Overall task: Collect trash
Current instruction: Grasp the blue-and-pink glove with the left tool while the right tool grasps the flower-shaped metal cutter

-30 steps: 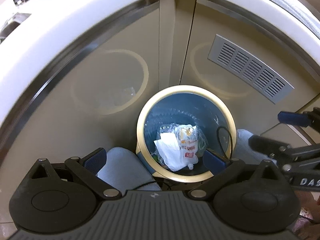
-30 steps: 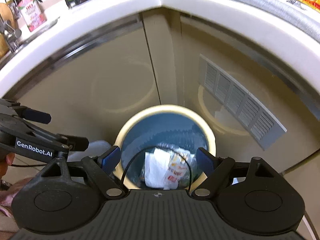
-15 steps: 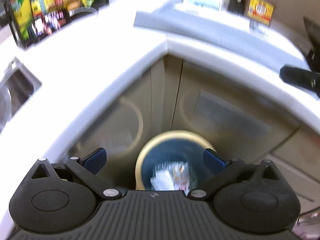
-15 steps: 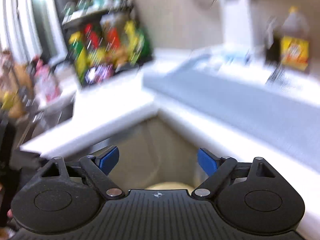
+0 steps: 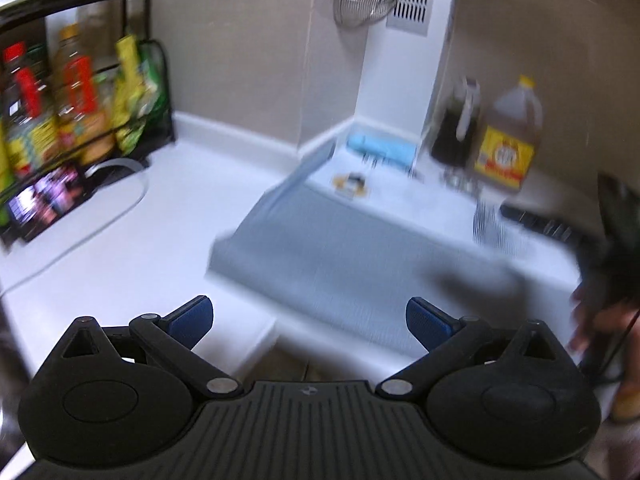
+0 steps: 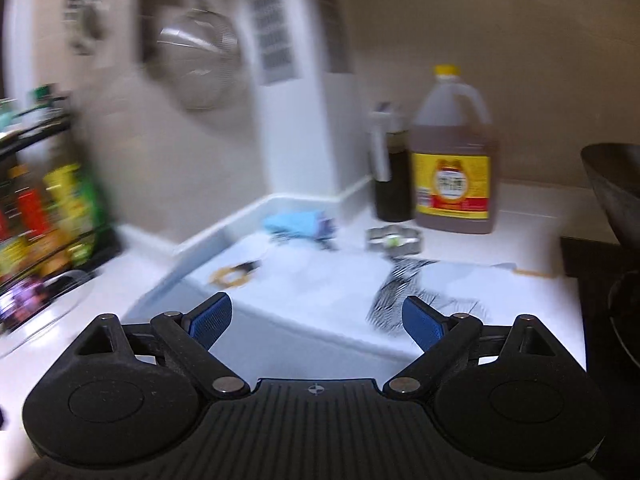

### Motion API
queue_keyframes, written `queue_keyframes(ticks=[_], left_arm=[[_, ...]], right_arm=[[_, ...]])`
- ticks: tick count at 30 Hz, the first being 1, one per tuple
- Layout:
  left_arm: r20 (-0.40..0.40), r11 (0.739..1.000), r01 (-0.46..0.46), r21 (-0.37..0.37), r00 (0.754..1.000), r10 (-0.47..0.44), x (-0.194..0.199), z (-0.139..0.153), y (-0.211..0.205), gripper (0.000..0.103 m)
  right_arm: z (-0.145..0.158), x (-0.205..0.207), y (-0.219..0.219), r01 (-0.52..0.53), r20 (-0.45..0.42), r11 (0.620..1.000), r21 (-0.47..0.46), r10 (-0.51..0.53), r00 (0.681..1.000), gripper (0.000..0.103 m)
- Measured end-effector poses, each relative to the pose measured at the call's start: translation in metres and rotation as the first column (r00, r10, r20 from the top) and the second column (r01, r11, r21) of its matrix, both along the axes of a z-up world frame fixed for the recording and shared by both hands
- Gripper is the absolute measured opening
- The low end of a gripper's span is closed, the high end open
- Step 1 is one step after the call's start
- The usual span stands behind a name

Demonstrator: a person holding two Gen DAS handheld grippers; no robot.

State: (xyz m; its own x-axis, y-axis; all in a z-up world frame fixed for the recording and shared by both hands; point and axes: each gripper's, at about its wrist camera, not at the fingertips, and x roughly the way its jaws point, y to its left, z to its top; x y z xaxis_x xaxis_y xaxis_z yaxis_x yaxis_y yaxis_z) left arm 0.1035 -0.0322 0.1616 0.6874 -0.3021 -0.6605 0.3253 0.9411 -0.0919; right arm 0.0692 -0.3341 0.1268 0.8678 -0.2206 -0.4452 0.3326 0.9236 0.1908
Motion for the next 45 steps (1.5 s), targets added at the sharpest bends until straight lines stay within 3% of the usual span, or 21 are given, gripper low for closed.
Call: queue_keyframes(ticks=[7, 11, 15, 22, 28, 33, 37, 38, 41, 45], left_arm=[[-0.084, 0.99, -0.017, -0.142, 0.996, 0.005, 0.146, 0.012, -0.093, 0.103], [-0.158, 0.973, -0.048, -0.225, 0.987, 0.012, 0.227, -0.01, -0.145, 0.103], [-0.275, 0.967, -0.098, -0.237, 0.961, 0.03, 0.292, -0.044, -0.186, 0.103], [-0.381, 0.954, -0.162, -0.252, 0.923, 0.056, 0.342, -0.084, -0.233, 0.103], [-0.437, 0.948, -0.217, -0.233, 0.894, 0.097, 0.372, -0.098, -0.251, 0.103], [-0.47, 0.952, -0.229, -0.201, 0.875, 0.112, 0.392, -0.107, -0.265, 0.101], [-0.501, 0.958, -0.223, -0.181, 0.859, 0.105, 0.402, -0.114, -0.273, 0.064], [-0.498, 0.96, -0.221, -0.169, 0.86, 0.111, 0.404, -0.114, -0.275, 0.045], [-0.524, 0.958, -0.23, -0.169, 0.845, 0.11, 0.41, -0.115, -0.273, 0.035], [-0.44, 0.965, -0.16, -0.209, 0.897, 0.053, 0.398, -0.096, -0.266, 0.028]], right_arm=[[-0.014, 0.096, -0.036, 0.118, -0.076, 0.991, 0.057, -0.113, 0.991, 0.094], [-0.021, 0.152, -0.059, 0.173, -0.117, 0.984, 0.037, -0.168, 0.979, 0.094], [-0.033, 0.193, -0.088, 0.224, -0.173, 0.974, 0.027, -0.216, 0.961, 0.094], [-0.057, 0.228, -0.124, 0.236, -0.252, 0.969, 0.065, -0.213, 0.944, 0.094], [-0.073, 0.245, -0.143, 0.252, -0.318, 0.963, 0.093, -0.211, 0.924, 0.095], [-0.083, 0.254, -0.135, 0.208, -0.345, 0.978, 0.015, -0.19, 0.919, 0.098], [-0.091, 0.257, -0.123, 0.169, -0.352, 0.984, -0.063, -0.181, 0.918, 0.097], [-0.091, 0.255, -0.122, 0.163, -0.333, 0.984, -0.075, -0.179, 0.926, 0.087], [-0.088, 0.252, -0.121, 0.155, -0.317, 0.986, -0.057, -0.165, 0.934, 0.082], [-0.075, 0.243, -0.114, 0.173, -0.239, 0.98, -0.099, -0.193, 0.952, 0.082]])
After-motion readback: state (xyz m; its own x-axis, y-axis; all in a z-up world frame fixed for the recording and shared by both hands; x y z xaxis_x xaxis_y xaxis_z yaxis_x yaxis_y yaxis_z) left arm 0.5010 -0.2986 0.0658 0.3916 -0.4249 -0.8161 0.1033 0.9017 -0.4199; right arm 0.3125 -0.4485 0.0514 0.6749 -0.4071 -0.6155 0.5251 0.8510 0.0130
